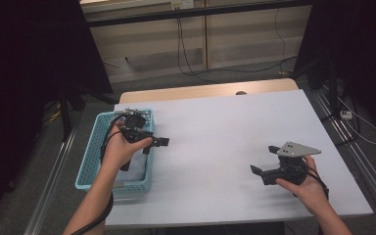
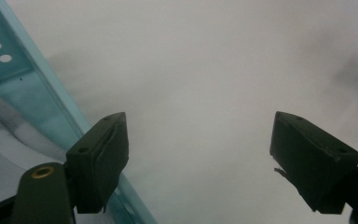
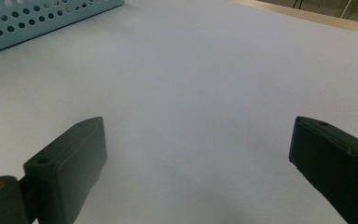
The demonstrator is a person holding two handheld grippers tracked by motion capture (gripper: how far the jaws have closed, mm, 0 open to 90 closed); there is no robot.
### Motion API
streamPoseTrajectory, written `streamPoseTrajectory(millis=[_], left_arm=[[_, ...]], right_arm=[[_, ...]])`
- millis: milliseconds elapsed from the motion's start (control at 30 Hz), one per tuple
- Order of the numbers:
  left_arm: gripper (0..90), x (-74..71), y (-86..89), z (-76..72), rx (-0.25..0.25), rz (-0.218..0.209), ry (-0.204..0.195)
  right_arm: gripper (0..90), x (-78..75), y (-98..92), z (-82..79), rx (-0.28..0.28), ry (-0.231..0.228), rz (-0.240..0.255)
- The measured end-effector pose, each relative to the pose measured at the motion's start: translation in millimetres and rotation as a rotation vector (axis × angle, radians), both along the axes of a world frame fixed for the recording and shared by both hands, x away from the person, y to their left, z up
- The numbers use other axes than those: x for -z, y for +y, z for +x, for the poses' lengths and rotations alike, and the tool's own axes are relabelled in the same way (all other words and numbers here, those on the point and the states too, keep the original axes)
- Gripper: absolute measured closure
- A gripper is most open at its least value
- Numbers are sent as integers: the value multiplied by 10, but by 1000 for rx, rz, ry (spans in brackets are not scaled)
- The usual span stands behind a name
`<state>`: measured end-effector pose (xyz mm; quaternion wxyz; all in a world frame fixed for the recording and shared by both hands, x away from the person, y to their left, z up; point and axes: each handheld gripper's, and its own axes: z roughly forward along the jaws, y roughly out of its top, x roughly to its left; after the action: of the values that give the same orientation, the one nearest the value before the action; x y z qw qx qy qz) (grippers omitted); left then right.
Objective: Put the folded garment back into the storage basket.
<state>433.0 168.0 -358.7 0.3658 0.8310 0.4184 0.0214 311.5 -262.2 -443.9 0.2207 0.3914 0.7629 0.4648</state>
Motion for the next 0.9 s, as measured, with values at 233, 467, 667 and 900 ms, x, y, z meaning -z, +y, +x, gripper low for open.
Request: streamPoseTrajectory(millis=[233, 467, 667, 900], left_arm=[[194, -4, -85, -100, 42, -5, -16], [188, -31, -137, -179, 64, -14, -30], [185, -4, -191, -231, 83, -14, -34], [182, 66, -234, -283, 99, -16, -32]], right_arm=[[37, 4, 7, -7, -9, 5, -7], [30, 6, -21, -16, -10, 11, -15], [26, -3, -30, -20, -16, 17, -9], [23, -28, -23, -49, -17, 15, -9]])
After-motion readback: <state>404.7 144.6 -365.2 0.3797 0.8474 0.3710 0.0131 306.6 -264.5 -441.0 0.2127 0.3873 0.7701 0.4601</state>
